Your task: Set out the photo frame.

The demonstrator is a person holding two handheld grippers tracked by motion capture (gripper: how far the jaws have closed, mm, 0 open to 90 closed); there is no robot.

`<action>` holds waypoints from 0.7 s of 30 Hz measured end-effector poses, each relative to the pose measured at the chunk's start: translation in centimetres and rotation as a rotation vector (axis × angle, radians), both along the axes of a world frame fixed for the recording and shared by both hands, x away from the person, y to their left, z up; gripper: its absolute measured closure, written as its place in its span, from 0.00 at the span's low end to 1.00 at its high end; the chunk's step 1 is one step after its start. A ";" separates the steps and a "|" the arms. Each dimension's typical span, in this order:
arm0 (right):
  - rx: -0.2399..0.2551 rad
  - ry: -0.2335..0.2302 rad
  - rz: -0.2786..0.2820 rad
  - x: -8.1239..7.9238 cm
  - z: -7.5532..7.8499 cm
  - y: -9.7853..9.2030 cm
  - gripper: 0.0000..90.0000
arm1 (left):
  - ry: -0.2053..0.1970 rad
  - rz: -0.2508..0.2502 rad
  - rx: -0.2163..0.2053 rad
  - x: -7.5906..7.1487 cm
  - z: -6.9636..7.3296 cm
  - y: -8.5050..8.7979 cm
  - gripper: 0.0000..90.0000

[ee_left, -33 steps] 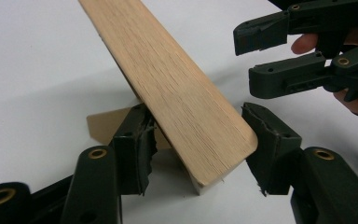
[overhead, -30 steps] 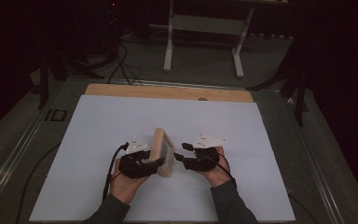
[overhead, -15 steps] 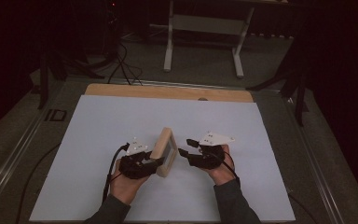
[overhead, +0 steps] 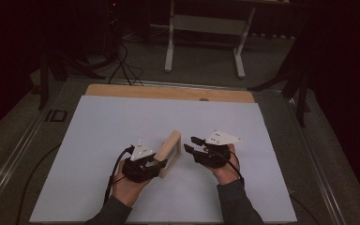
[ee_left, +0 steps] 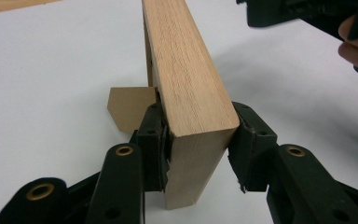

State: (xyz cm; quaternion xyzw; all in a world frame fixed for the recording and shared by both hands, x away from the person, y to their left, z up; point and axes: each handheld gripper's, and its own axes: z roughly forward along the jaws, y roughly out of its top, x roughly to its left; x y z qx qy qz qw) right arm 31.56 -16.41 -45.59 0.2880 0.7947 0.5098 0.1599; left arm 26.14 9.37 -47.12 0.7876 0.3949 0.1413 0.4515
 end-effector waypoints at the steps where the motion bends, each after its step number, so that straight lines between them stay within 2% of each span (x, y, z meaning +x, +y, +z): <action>1: 0.004 -0.005 -0.007 0.0 0.1 -0.1 0.66 | -0.002 -0.002 0.003 -0.1 0.0 -0.1 0.67; 5: 0.010 -0.016 -0.022 -0.1 0.3 -0.3 0.73 | -0.012 -0.019 0.009 -0.2 0.0 -0.4 0.67; 8: 0.009 -0.038 -0.031 -0.2 0.4 -0.4 0.86 | -0.026 -0.040 0.023 -0.5 0.0 -0.7 0.67; 11: 0.006 -0.055 -0.041 -0.3 0.6 -0.4 0.94 | -0.044 -0.067 0.038 -0.8 0.0 -1.3 0.67; 15: 0.012 -0.064 -0.053 -0.5 0.7 -0.4 0.99 | -0.069 -0.115 0.056 -1.3 0.0 -2.0 0.67; 17: 0.014 -0.068 -0.056 -0.5 0.7 -0.5 0.99 | -0.074 -0.139 0.050 -1.4 0.0 -2.3 0.67; 21: 0.015 -0.066 -0.060 -0.4 0.7 -0.5 0.99 | -0.092 -0.174 0.067 -1.9 0.0 -2.9 0.67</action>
